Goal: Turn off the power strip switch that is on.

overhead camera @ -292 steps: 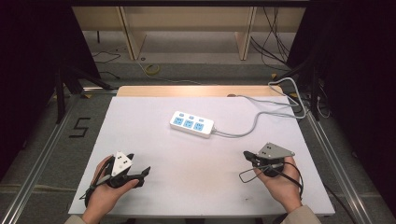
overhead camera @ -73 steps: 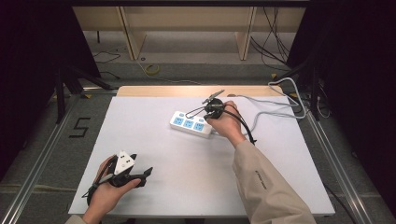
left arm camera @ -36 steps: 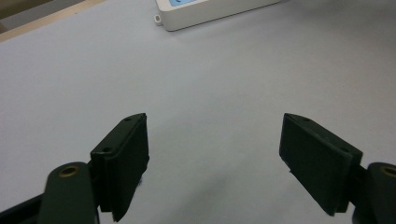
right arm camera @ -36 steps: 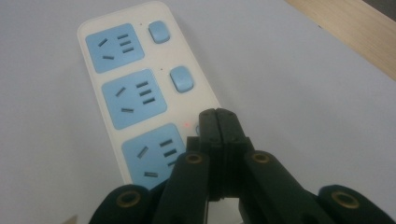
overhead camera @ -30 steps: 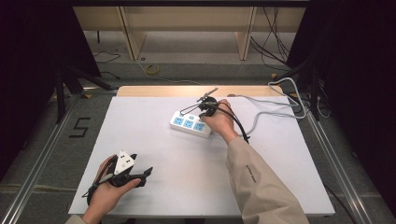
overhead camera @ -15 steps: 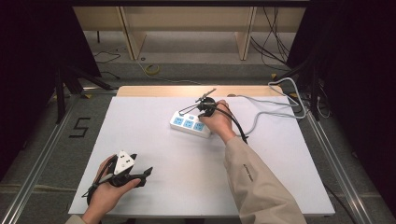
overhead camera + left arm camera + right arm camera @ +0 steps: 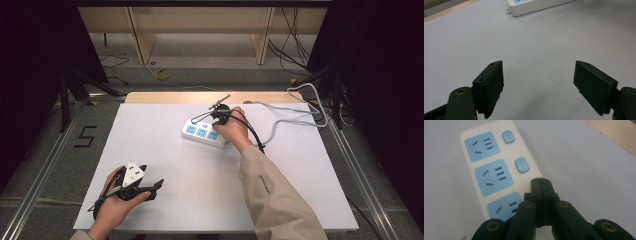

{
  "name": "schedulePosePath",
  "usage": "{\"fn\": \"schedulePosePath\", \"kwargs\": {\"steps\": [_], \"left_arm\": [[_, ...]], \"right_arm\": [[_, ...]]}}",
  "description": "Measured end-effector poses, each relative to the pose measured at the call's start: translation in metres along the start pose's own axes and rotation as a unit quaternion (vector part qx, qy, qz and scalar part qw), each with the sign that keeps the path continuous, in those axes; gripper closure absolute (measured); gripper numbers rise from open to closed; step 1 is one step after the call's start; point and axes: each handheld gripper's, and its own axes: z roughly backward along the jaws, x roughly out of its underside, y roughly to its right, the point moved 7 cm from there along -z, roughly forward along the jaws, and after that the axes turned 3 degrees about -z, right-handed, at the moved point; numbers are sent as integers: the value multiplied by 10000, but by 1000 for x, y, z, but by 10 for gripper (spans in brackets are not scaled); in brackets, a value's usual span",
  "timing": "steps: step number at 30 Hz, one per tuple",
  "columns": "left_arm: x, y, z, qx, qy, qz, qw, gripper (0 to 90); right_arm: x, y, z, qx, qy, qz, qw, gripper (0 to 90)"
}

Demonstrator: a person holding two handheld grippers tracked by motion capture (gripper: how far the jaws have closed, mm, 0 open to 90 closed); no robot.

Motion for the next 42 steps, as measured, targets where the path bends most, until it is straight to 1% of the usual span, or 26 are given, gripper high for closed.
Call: {"fn": "schedulePosePath", "kwargs": {"steps": [11, 17, 18, 19, 24, 31, 36, 37, 39, 42], "left_arm": [[0, 0, 0, -4, -3, -22, 10000, 241], [0, 0, 0, 0, 0, -22, 10000, 242], [0, 0, 0, -6, 2, -13, 10000, 241], [0, 0, 0, -5, 2, -23, 10000, 241], [0, 1, 0, -5, 8, -11, 10000, 241], [0, 1, 0, -6, -3, -19, 10000, 242], [0, 1, -1, 2, -5, -7, 10000, 242], [0, 1, -1, 5, -6, -13, 10000, 242], [0, 1, -1, 5, -6, -16, 10000, 242], [0, 1, -1, 6, -5, -17, 10000, 242]], "right_arm": [[0, 1, 0, -11, -9, -59, 10000, 900], [0, 1, 0, -52, -58, -73, 9999, 900], [0, 1, -1, -34, -54, -46, 10000, 900], [1, 0, -1, -32, -111, -72, 9999, 900], [1, 1, -1, -60, -57, -62, 9999, 900], [1, 0, -1, -16, -44, -39, 10000, 900], [1, 0, -1, -7, -4, -56, 10000, 900], [1, -1, 0, -2, -43, -101, 9999, 900], [1, -1, -1, 29, -4, -19, 10000, 900], [1, 0, -1, 34, 4, -17, 10000, 900]]}}
